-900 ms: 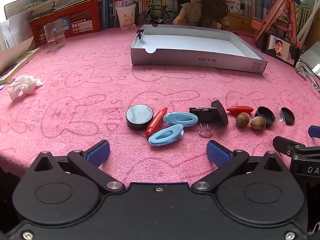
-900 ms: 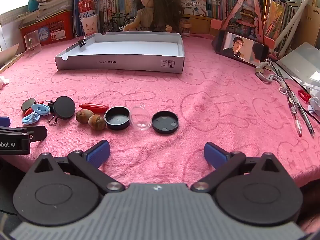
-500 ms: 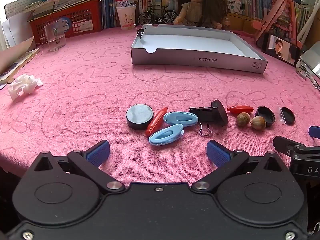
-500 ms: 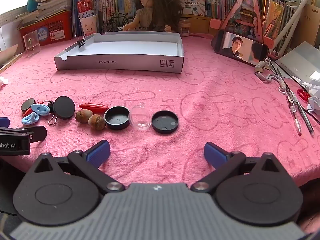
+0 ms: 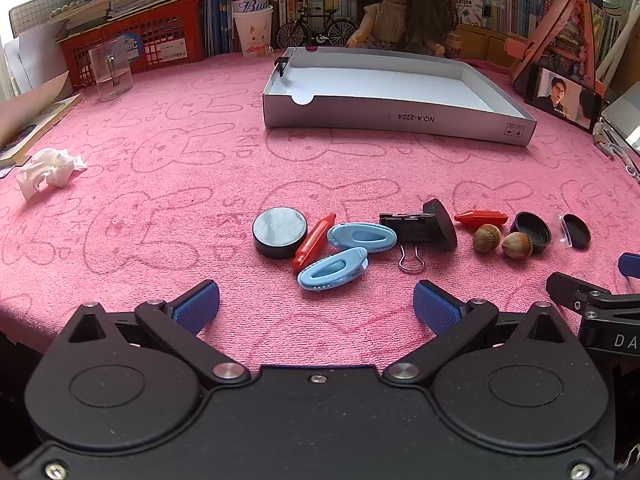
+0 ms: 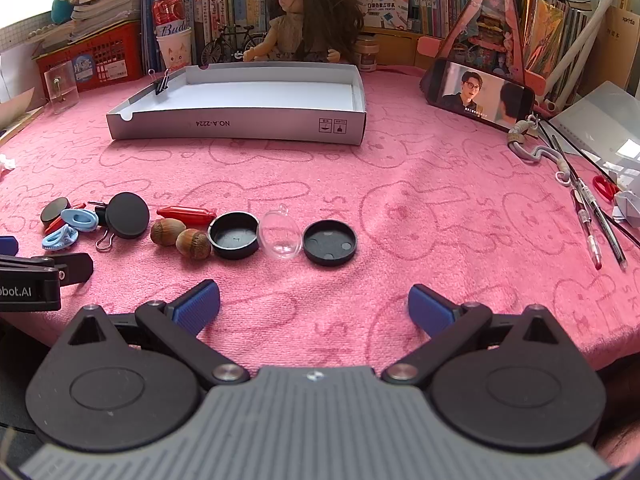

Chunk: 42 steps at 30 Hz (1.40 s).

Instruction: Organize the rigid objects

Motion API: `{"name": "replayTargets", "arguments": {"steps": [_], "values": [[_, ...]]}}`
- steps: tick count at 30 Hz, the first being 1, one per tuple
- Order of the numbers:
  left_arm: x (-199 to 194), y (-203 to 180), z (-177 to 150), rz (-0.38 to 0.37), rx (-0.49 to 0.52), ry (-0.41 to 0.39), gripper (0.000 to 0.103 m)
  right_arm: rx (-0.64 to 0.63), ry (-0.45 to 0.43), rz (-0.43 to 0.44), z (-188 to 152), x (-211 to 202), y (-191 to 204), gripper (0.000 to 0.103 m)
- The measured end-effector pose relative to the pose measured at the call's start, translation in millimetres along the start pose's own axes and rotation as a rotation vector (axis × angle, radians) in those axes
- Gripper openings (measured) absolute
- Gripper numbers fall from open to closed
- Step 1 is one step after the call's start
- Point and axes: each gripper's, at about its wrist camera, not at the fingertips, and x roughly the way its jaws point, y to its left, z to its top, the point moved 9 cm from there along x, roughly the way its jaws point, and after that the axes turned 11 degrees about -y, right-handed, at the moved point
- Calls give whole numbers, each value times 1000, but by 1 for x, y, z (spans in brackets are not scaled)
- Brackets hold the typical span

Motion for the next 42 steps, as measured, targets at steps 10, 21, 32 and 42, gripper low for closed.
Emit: {"name": "replayTargets", "arguments": {"steps": [10, 21, 32, 42], "values": [[0, 0, 0, 0, 1, 1, 103, 0, 0, 0, 0, 0, 0, 103], [0, 0, 0, 0, 1, 1, 103, 0, 1, -1, -1, -1, 0, 103], [0, 0, 0, 1, 1, 1, 103, 1, 0, -1, 0, -2, 1, 103], [1, 0, 0, 0, 3, 5, 103, 2, -2, -3, 0, -2, 10, 103]]}}
